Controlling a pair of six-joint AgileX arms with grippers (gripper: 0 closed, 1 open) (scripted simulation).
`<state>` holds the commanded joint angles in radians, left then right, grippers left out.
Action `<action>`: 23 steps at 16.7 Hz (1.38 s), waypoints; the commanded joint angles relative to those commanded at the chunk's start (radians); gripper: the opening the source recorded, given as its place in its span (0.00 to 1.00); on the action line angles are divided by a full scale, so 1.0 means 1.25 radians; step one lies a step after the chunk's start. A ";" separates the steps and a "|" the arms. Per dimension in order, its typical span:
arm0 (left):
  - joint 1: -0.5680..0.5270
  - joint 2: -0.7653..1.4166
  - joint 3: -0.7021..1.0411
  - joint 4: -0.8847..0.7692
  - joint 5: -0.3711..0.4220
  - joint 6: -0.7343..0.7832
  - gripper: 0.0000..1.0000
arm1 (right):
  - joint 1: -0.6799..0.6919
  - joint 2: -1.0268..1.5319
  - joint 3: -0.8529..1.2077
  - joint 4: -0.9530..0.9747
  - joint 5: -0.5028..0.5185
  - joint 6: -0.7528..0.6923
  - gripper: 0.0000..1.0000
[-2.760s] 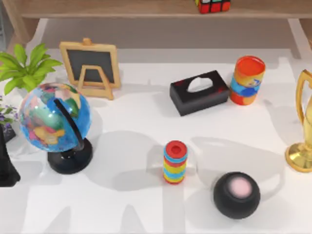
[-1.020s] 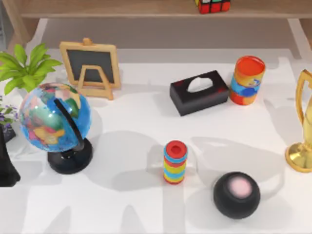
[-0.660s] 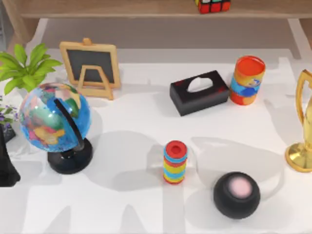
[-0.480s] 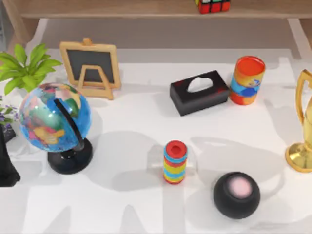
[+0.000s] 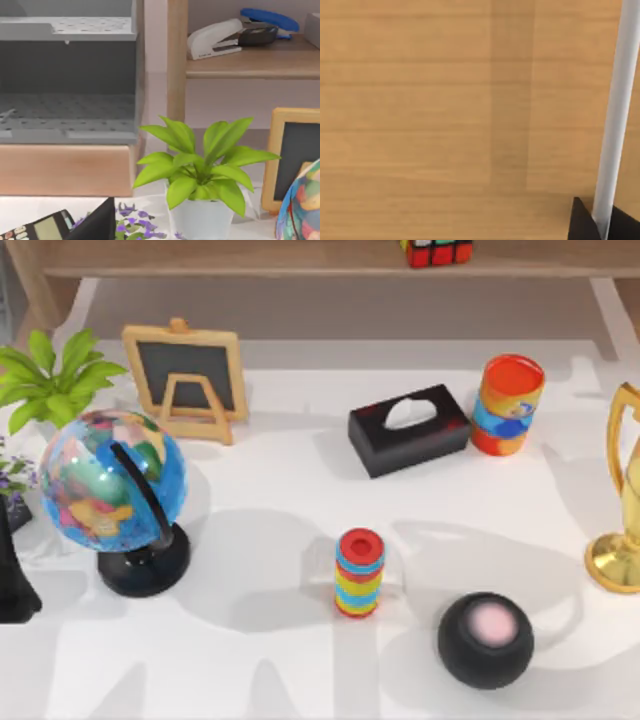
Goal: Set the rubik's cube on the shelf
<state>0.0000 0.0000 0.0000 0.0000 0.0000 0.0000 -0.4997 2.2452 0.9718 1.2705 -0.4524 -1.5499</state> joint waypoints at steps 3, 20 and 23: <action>0.000 0.000 0.000 0.000 0.000 0.000 1.00 | 0.012 0.020 0.033 -0.021 0.004 -0.001 0.00; 0.000 0.000 0.000 0.000 0.000 0.000 1.00 | 0.051 0.102 0.227 -0.126 0.053 -0.001 0.45; 0.000 0.000 0.000 0.000 0.000 0.000 1.00 | 0.051 0.102 0.227 -0.126 0.053 -0.001 0.68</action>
<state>0.0000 0.0000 0.0000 0.0000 0.0000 0.0000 -0.4353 2.3726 1.2550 1.1134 -0.3866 -1.5511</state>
